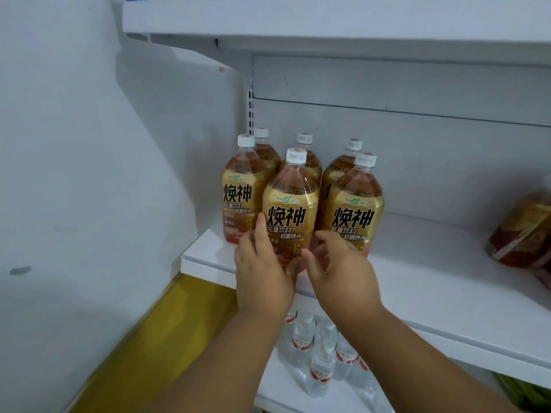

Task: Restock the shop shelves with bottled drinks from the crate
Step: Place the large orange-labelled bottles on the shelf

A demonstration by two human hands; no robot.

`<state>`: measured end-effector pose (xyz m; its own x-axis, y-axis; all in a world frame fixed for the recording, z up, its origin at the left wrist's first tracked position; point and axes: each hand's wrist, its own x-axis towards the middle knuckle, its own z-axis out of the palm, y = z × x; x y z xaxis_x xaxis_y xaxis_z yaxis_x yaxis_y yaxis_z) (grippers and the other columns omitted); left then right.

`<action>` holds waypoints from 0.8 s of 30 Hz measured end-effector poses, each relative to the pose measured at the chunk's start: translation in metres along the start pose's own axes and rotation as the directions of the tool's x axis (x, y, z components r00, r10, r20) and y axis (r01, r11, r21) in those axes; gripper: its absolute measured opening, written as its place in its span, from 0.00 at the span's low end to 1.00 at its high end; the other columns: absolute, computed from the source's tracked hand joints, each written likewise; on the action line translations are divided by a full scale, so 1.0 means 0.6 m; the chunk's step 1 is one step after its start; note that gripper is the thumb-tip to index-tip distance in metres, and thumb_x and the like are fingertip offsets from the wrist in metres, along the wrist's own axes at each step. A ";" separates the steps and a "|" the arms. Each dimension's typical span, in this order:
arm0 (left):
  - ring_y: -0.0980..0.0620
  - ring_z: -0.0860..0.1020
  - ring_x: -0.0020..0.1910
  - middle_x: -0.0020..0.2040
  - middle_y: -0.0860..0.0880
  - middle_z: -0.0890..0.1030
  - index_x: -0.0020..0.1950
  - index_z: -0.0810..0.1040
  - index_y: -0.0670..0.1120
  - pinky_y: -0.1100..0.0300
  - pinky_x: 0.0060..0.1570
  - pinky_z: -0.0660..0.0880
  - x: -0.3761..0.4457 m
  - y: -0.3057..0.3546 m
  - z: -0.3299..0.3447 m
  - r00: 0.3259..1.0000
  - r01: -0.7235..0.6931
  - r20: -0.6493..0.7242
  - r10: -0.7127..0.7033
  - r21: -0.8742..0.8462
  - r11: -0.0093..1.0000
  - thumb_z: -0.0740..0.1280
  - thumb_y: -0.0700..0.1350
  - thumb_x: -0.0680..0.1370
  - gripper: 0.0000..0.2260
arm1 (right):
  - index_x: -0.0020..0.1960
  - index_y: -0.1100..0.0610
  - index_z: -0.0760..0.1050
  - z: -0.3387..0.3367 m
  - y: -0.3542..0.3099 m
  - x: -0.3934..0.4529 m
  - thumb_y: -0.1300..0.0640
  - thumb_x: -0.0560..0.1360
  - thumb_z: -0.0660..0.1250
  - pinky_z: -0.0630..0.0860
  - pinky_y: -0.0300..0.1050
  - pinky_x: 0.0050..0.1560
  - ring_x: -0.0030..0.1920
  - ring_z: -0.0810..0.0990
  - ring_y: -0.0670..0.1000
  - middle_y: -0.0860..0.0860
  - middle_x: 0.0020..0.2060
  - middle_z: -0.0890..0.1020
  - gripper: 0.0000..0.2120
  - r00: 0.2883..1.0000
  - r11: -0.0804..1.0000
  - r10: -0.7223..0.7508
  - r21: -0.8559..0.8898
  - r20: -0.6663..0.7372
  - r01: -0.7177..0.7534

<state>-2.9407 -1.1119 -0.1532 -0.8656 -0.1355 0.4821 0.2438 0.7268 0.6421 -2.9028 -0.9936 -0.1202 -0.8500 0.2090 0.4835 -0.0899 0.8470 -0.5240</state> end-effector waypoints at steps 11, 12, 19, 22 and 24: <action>0.47 0.66 0.69 0.70 0.47 0.63 0.81 0.44 0.54 0.49 0.64 0.73 0.022 0.013 0.044 0.999 0.034 -0.034 -0.031 0.092 0.995 0.72 0.61 0.75 0.46 | 0.41 0.45 0.67 -0.020 0.110 -0.014 0.49 0.73 0.74 0.69 0.37 0.30 0.37 0.77 0.43 0.43 0.32 0.76 0.15 0.978 0.952 0.174 0.272 -0.111 -0.139; 0.46 0.65 0.69 0.70 0.47 0.63 0.81 0.44 0.54 0.49 0.65 0.72 0.023 0.013 0.046 0.999 0.036 -0.037 -0.033 0.093 0.995 0.72 0.60 0.75 0.46 | 0.42 0.44 0.66 -0.019 0.115 -0.010 0.49 0.73 0.75 0.69 0.37 0.32 0.38 0.77 0.43 0.43 0.35 0.76 0.16 0.971 0.945 0.201 0.288 -0.130 -0.157; 0.47 0.63 0.68 0.69 0.48 0.60 0.82 0.45 0.52 0.48 0.66 0.71 0.032 0.013 0.059 0.998 0.032 -0.052 -0.027 0.104 0.994 0.72 0.60 0.75 0.47 | 0.74 0.49 0.62 -0.015 0.137 0.038 0.43 0.71 0.74 0.80 0.40 0.52 0.57 0.78 0.42 0.46 0.65 0.72 0.37 0.944 0.849 0.325 0.454 -0.046 -0.270; 0.47 0.62 0.69 0.70 0.48 0.60 0.82 0.43 0.51 0.48 0.67 0.70 0.038 0.011 0.061 0.999 0.022 -0.042 -0.018 0.103 0.994 0.72 0.60 0.75 0.47 | 0.70 0.45 0.64 -0.003 0.137 0.053 0.48 0.73 0.75 0.75 0.24 0.37 0.52 0.76 0.28 0.35 0.57 0.75 0.31 0.969 0.817 0.249 0.535 0.011 -0.216; 0.46 0.63 0.70 0.70 0.47 0.62 0.82 0.42 0.51 0.48 0.67 0.70 0.044 0.009 0.061 0.999 0.020 -0.028 -0.017 0.109 0.994 0.71 0.60 0.75 0.48 | 0.69 0.41 0.63 0.000 0.141 0.056 0.46 0.72 0.75 0.74 0.23 0.36 0.52 0.75 0.27 0.32 0.55 0.74 0.31 0.970 0.818 0.245 0.537 -0.002 -0.206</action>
<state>-2.9782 -1.0866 -0.1589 -0.8571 -0.1666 0.4874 0.1772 0.7931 0.5827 -2.9393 -0.9152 -0.1481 -0.8453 0.4109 0.3414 -0.1775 0.3868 -0.9049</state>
